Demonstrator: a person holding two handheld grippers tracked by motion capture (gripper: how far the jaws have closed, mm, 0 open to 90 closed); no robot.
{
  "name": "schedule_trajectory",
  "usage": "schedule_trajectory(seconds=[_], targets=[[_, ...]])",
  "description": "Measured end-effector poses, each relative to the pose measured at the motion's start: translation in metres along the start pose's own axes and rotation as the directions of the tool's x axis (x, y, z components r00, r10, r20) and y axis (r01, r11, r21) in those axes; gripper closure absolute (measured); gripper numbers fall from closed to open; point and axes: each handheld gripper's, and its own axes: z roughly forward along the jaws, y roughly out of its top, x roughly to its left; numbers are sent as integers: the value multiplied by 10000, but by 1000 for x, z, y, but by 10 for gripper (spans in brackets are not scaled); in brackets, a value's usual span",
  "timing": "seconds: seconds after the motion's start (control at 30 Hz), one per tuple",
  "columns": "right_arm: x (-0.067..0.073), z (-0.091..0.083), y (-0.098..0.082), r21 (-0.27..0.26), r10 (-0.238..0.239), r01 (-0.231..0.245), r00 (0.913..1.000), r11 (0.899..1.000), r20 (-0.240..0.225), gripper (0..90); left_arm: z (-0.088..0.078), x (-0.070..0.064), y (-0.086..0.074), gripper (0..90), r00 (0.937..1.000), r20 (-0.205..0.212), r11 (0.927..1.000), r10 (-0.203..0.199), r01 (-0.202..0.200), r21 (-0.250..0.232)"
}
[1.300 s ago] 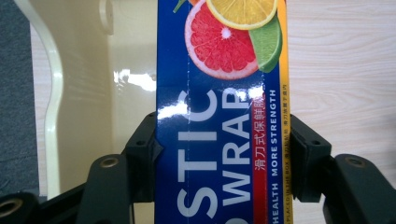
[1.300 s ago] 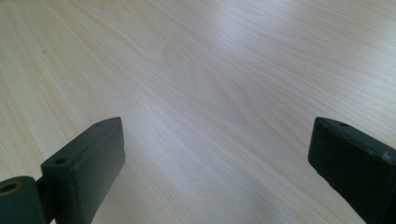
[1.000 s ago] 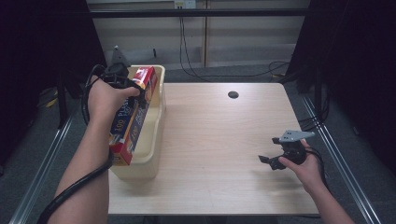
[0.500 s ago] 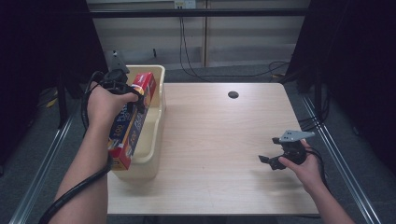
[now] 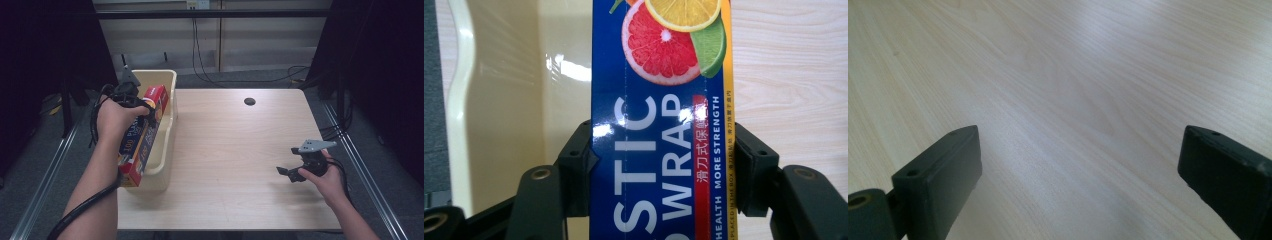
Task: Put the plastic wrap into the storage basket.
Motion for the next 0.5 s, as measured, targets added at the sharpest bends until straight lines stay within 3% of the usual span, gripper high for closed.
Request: schedule_trajectory(seconds=[0.43, 0.5], targets=[[0, 0, 0, 11, -4, 4, 10000, 10000, 5, 36, 13, 2, -4, 403, 9999, 58, 9996, -141, 140, 229], [0, 0, 0, 13, 1, -1, 10000, 10000, 15, 36, 14, 4, -4, 403, 10000, 25, 9996, -5, 5, 271]])
